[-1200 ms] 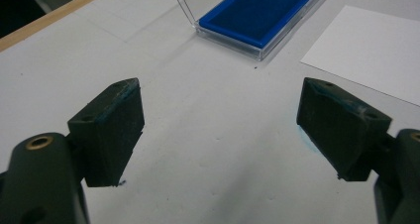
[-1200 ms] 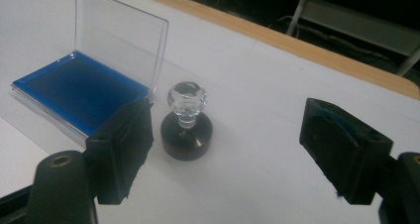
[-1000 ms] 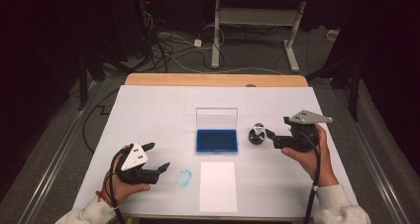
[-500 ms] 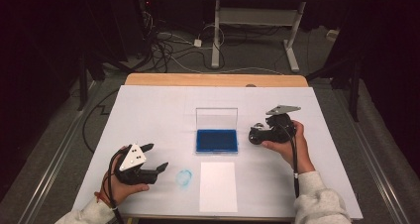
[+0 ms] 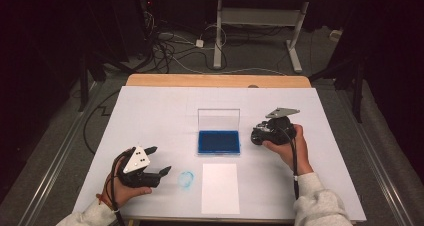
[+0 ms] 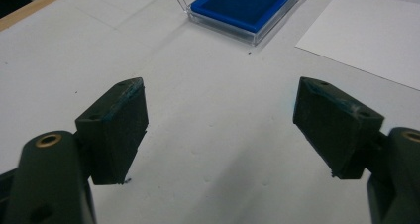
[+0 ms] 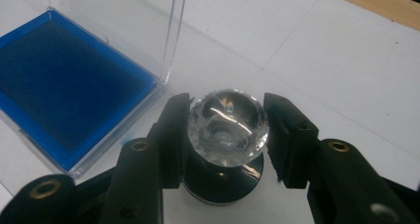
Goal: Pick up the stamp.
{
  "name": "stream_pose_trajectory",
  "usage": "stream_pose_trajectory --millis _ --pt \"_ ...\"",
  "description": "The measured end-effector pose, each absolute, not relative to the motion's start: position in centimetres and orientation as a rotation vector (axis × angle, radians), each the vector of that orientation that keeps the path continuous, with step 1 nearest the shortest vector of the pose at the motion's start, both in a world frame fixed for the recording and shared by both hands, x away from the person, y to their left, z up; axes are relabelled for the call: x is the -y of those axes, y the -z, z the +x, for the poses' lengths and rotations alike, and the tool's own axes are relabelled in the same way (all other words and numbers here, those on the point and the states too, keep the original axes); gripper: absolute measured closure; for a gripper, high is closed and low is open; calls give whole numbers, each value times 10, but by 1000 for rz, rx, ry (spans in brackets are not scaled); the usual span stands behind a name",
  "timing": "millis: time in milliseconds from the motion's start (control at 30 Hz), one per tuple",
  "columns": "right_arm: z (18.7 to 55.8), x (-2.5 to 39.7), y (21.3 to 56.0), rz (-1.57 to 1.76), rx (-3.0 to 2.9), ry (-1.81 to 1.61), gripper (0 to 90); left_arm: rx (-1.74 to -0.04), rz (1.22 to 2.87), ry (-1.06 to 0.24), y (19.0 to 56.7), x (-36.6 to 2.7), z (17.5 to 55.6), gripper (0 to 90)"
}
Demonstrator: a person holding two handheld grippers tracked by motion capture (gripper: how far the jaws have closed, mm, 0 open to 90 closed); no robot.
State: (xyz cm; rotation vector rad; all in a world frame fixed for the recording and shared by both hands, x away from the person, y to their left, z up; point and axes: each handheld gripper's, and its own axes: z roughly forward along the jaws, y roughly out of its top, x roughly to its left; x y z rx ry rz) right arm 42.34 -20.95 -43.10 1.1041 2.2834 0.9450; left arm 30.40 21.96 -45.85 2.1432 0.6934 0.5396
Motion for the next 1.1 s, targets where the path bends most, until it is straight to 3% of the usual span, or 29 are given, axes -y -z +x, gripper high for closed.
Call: stream_pose_trajectory --millis 533,1100 --pt "422 211 432 1102 -2269 -958 569 -680 2144 -534 458 -220 304 208" --pt "400 215 397 1004 -2205 -1069 570 -681 2135 -534 460 -222 307 202"
